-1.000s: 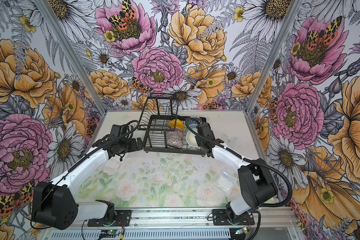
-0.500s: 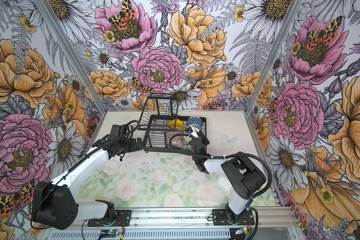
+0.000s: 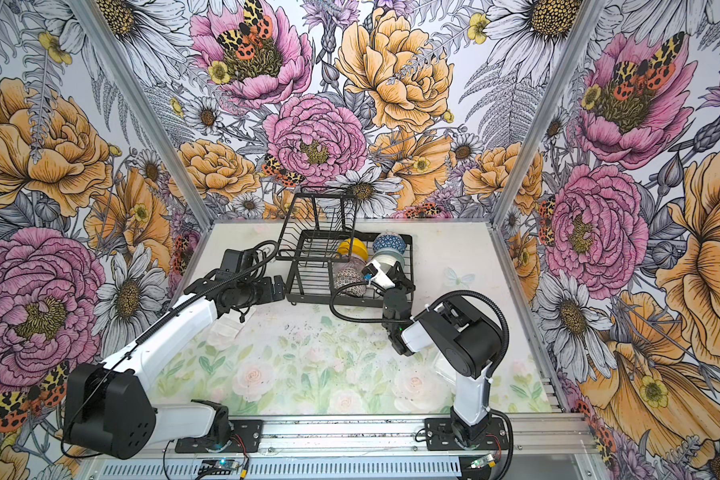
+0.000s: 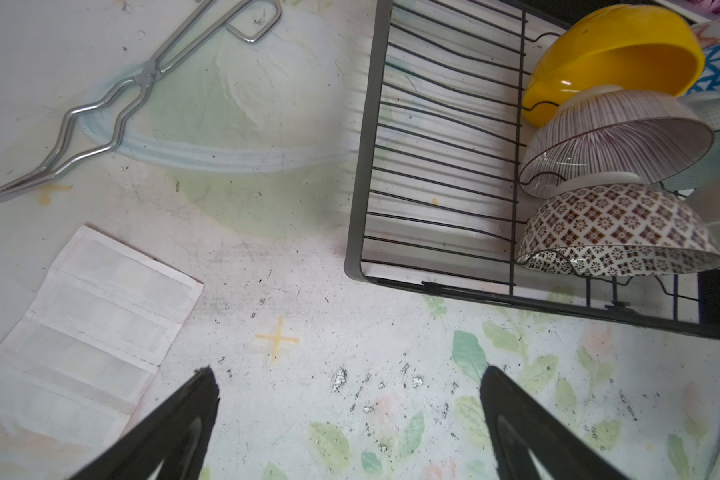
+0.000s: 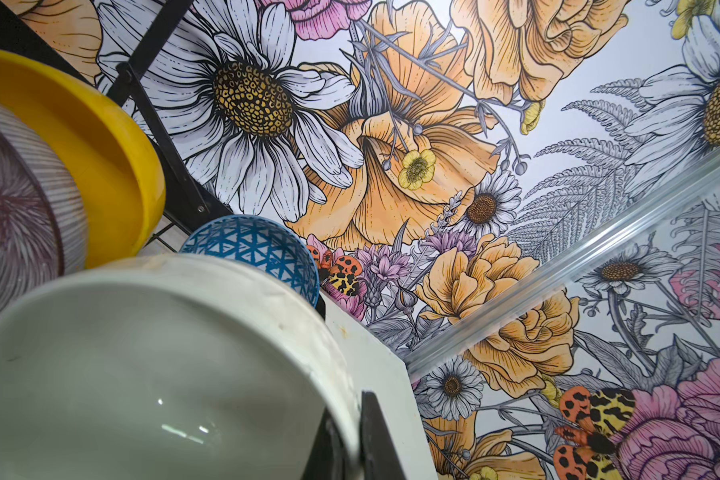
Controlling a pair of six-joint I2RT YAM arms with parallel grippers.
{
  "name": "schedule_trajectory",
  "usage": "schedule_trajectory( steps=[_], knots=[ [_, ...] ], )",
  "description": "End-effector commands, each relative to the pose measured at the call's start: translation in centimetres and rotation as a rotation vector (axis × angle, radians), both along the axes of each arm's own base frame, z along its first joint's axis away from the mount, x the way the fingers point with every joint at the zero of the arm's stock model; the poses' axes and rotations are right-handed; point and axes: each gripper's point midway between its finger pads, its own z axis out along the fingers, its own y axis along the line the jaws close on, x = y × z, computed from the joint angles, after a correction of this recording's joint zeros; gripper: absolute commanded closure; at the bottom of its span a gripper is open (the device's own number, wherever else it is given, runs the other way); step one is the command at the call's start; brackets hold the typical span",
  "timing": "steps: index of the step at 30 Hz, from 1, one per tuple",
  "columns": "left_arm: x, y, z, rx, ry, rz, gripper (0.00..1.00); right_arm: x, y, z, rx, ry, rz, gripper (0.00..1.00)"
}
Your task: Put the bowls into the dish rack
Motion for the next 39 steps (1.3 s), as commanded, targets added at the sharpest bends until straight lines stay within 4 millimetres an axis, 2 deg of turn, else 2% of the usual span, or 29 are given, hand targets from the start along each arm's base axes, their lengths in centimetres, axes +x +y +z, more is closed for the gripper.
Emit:
schedule_trajectory(
  steps=[1, 21, 29, 35, 39],
  knots=[
    [0.2, -0.2, 0.4, -0.010, -0.023, -0.024, 0.01, 0.1, -0.5, 2.3, 0.063, -0.096, 0.011, 1.00],
    [-0.2, 0.2, 0.2, -0.014, -0.022, -0.007, 0.01, 1.7, 0.8, -0.2, -0.038, -0.047, 0.091, 1.00],
    [0.0, 0.1, 0.6, -0.065, -0.016, 0.019, 0.01, 1.1, 0.2, -0.2, -0.034, -0.042, 0.083, 1.00],
    [-0.1, 0.0, -0.2, -0.084, 0.019, 0.024, 0.01, 1.2, 0.5, -1.2, -0.047, -0.022, 0.099, 1.00],
    [0.1, 0.0, 0.2, -0.089, 0.020, 0.027, 0.01, 0.8, 0.7, -1.8, -0.052, -0.001, 0.132, 1.00]
  ],
)
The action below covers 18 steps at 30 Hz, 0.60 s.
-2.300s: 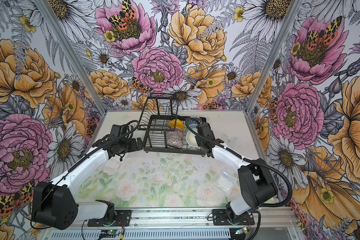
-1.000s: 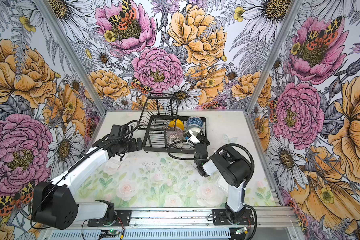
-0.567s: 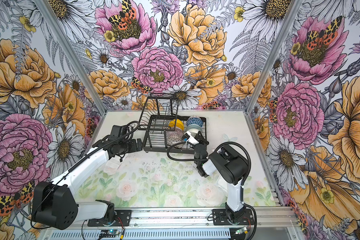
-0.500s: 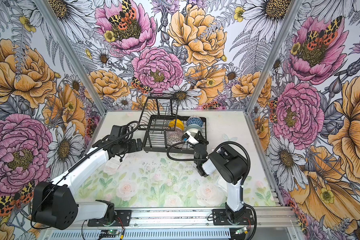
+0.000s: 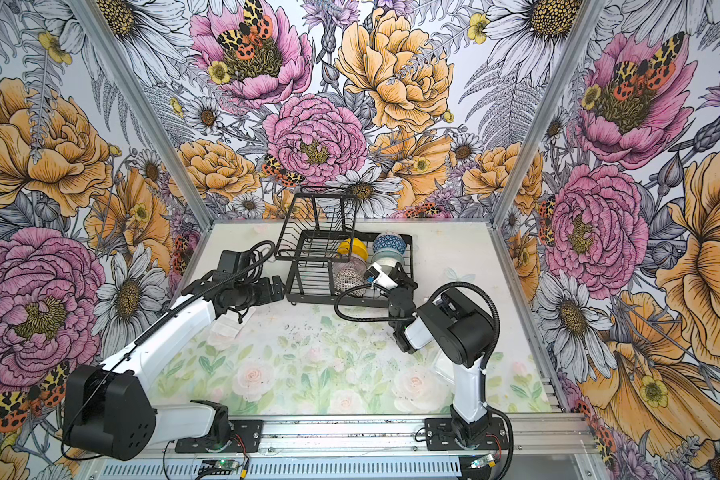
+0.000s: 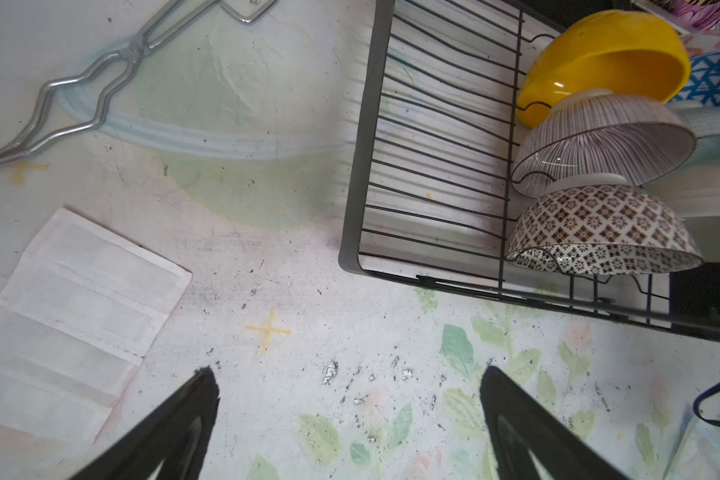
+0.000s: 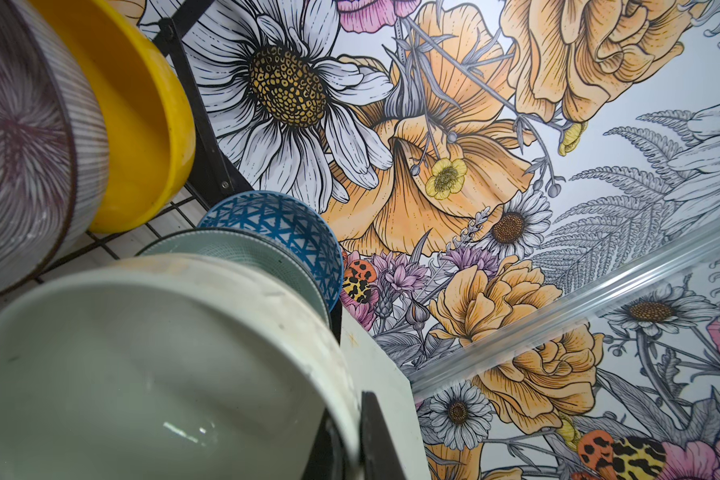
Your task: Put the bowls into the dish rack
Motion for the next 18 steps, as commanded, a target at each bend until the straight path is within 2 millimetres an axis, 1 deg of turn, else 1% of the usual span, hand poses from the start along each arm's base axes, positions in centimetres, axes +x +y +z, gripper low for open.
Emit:
schedule_trajectory(
  steps=[1, 4, 9, 18],
  knots=[
    [0.6, 0.0, 0.6, -0.029, -0.003, 0.009, 0.01, -0.5, 0.5, 0.5, 0.043, -0.026, 0.048, 1.00],
    [0.9, 0.3, 0.9, -0.026, -0.001, 0.015, 0.01, -0.9, 1.0, -0.2, 0.063, 0.015, 0.090, 1.00],
    [1.6, 1.0, 1.3, -0.021, 0.005, 0.029, 0.01, -1.2, 2.2, -1.4, 0.092, 0.133, 0.172, 1.00],
    [2.3, 1.6, 1.7, -0.007, 0.010, 0.028, 0.01, -0.9, 1.7, -1.6, 0.086, 0.169, 0.181, 1.00]
  ],
)
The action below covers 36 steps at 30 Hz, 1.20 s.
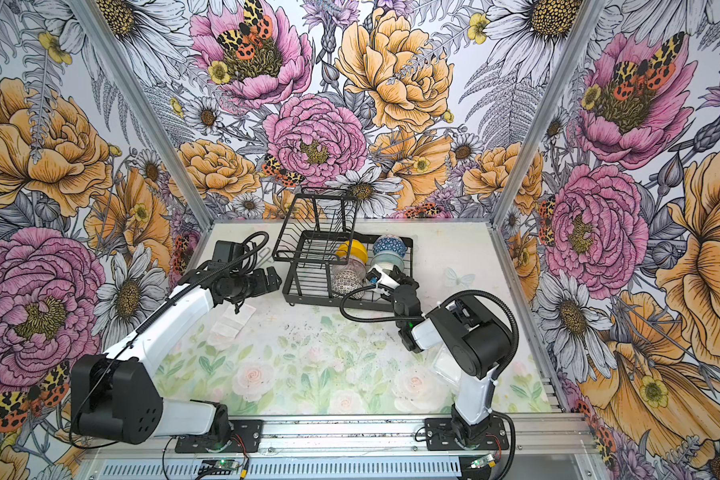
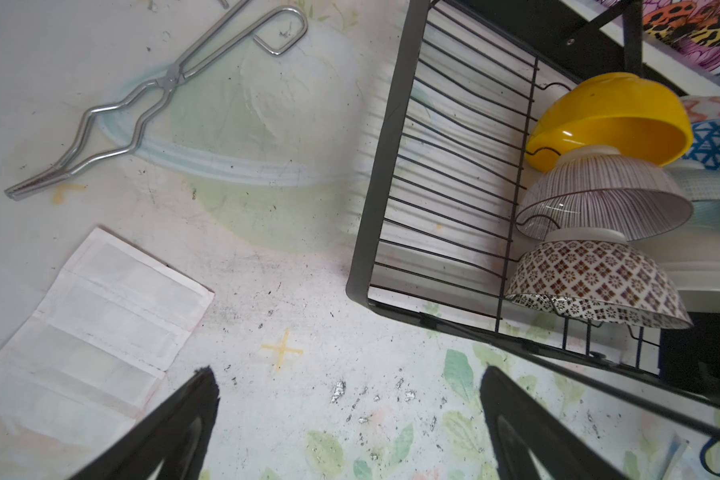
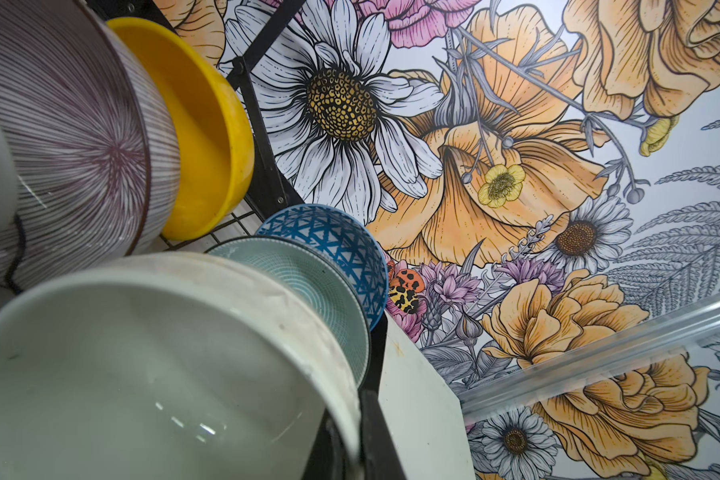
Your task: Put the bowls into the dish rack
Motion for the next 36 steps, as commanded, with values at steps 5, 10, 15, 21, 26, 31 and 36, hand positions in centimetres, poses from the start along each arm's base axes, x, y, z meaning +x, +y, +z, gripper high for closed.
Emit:
schedule_trajectory(
  steps=[5, 10, 15, 21, 26, 31, 36],
  knots=[
    [0.3, 0.1, 1.1, -0.001, -0.018, -0.021, 0.01, -0.3, 0.7, -0.3, 0.032, 0.076, 0.070, 1.00],
    [0.1, 0.5, 1.5, 0.004, -0.026, -0.015, 0.01, -0.2, 0.7, -0.2, 0.032, 0.113, 0.084, 1.00],
    [0.0, 0.7, 1.6, 0.007, -0.031, -0.011, 0.01, -0.1, 0.5, -0.3, 0.017, 0.117, 0.074, 1.00],
    [-0.1, 0.8, 1.6, 0.007, -0.031, -0.009, 0.01, -0.1, 0.2, 0.0, 0.053, 0.134, 0.062, 1.00],
    [0.0, 0.9, 1.8, 0.008, -0.035, -0.011, 0.01, 0.0, -0.1, 0.1, 0.096, 0.178, 0.058, 1.00],
    [-0.1, 0.9, 1.8, 0.007, -0.036, -0.012, 0.01, -0.1, -0.3, -0.2, 0.107, 0.214, 0.061, 1.00],
    [-0.1, 0.9, 1.9, 0.007, -0.039, -0.011, 0.01, -0.2, -0.5, 0.0, 0.113, 0.213, 0.057, 1.00]
  ],
)
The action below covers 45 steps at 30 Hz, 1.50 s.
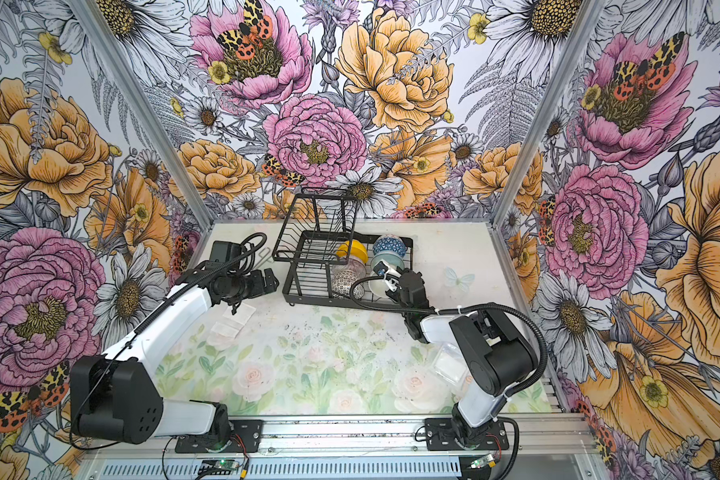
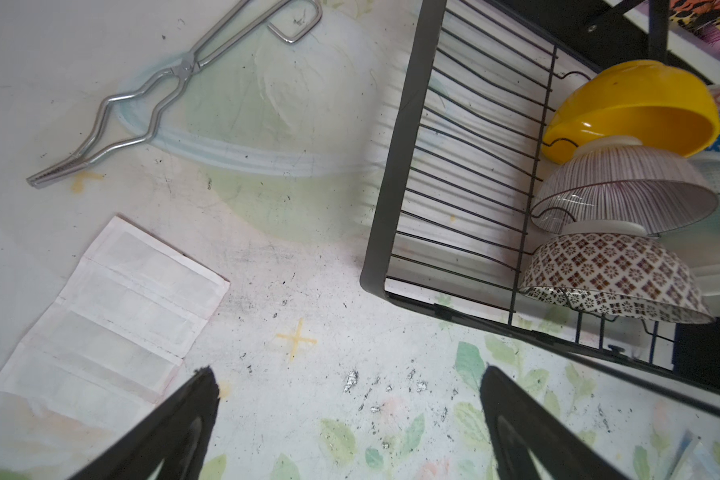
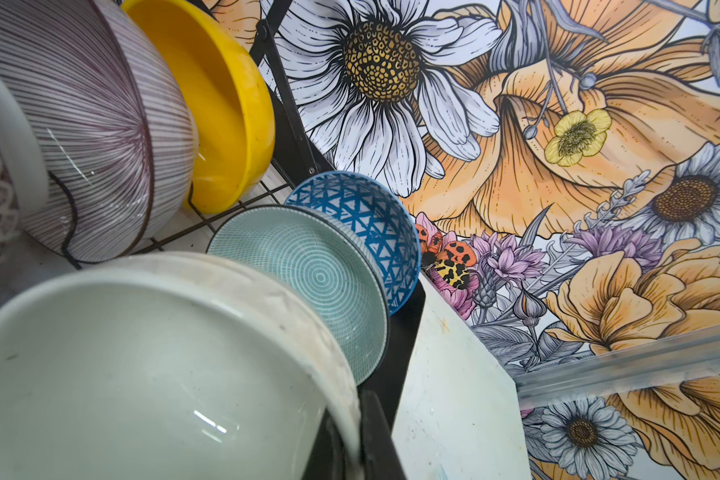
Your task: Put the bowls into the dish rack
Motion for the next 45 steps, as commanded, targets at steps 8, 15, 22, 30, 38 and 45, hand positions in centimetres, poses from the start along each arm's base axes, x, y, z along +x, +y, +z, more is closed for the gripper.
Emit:
schedule_trajectory(
  steps=[8, 15, 22, 30, 38, 45],
  knots=[
    [0.3, 0.1, 2.0, -0.008, -0.057, -0.009, 0.01, 0.8, -0.6, 2.5, 0.006, -0.090, -0.054, 1.00],
    [0.3, 0.2, 2.0, -0.007, -0.059, -0.002, 0.01, 2.2, -0.2, 3.7, -0.134, -0.245, -0.112, 1.00],
    [0.1, 0.4, 2.1, 0.000, -0.059, 0.003, 0.01, 2.4, 0.8, 3.2, -0.275, -0.363, -0.124, 1.00],
    [0.1, 0.5, 2.0, 0.002, -0.054, 0.001, 0.01, 2.0, 0.3, 2.6, -0.338, -0.378, -0.144, 1.00],
    [0.2, 0.4, 2.1, 0.002, -0.053, -0.001, 0.01, 1.5, 1.0, 0.9, -0.373, -0.345, -0.099, 1.00],
    [0.3, 0.5, 2.2, 0.010, -0.058, -0.001, 0.01, -0.2, 2.3, -0.7, -0.419, -0.215, 0.056, 1.00]
  ],
)
